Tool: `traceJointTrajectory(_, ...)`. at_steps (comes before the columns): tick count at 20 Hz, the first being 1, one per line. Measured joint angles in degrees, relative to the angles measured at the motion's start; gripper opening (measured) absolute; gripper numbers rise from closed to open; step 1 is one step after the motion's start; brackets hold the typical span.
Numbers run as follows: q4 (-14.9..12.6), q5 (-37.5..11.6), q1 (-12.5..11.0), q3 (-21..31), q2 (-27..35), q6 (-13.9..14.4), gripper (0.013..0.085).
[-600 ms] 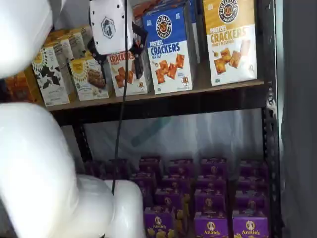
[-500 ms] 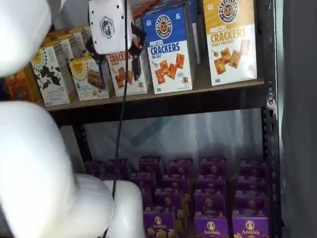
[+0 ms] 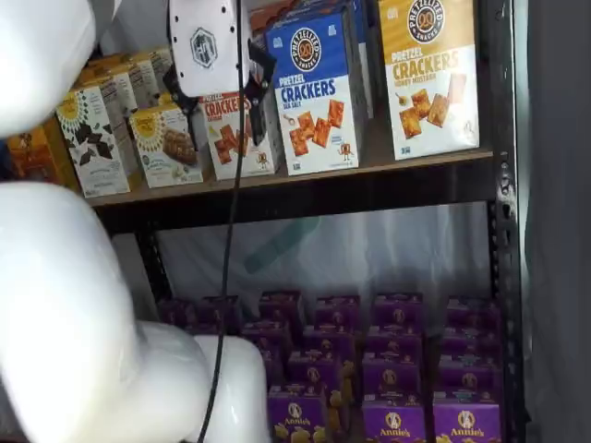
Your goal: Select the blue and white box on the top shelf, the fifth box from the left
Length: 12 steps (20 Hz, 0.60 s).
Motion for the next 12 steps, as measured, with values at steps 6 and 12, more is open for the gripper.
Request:
traceJointTrajectory(6,-1.8,-3.5,-0.6,-2.9,2.8,-1.3,0.0850)
traceJointTrajectory(12,-2.5,-4.6,-2.8,-7.9,8.1,-3.8,0.0850)
